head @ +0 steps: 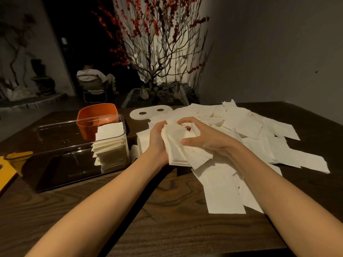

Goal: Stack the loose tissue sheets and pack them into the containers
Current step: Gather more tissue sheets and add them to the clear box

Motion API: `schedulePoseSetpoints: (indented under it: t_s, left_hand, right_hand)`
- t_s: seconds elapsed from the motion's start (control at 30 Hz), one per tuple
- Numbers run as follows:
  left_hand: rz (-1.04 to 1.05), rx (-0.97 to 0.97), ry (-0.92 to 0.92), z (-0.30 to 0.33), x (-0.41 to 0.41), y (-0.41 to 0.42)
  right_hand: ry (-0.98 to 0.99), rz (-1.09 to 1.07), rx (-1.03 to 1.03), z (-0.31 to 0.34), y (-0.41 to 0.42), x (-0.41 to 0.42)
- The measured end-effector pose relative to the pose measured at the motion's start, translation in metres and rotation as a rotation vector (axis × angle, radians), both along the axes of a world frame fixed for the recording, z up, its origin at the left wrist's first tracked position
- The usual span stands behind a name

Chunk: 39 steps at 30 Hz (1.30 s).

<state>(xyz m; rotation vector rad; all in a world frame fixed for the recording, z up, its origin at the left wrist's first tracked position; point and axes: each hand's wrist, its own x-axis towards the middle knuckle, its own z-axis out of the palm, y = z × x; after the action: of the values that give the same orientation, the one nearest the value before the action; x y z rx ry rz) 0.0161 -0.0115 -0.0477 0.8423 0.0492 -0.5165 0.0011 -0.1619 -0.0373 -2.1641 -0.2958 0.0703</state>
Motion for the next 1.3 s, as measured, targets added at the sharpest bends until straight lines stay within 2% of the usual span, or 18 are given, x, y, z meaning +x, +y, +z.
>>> schedulePoseSetpoints:
  t_s: [0.23, 0.47, 0.77, 0.9, 1.03, 1.3]
  left_hand:
    - [-0.087, 0.054, -0.072, 0.001, -0.003, -0.003]
    - [-0.110, 0.078, -0.047, -0.001, 0.000, -0.003]
    - [-0.196, -0.057, -0.032, -0.007, 0.008, 0.000]
    - [-0.202, -0.014, -0.042, -0.013, 0.015, 0.003]
    - [-0.226, -0.022, -0.056, -0.013, 0.018, 0.003]
    - [-0.423, -0.023, -0.129, -0.008, 0.010, 0.001]
  right_hand:
    - [0.083, -0.056, -0.001, 0.004, -0.005, 0.001]
    - [0.099, -0.006, 0.077, 0.006, -0.005, -0.001]
    - [0.172, -0.133, 0.176, 0.011, -0.007, -0.004]
    - [0.144, -0.133, 0.162, 0.017, -0.015, -0.009]
    - [0.105, -0.139, 0.242, 0.021, -0.020, -0.012]
    - [0.062, -0.199, 0.116, 0.018, -0.011, -0.011]
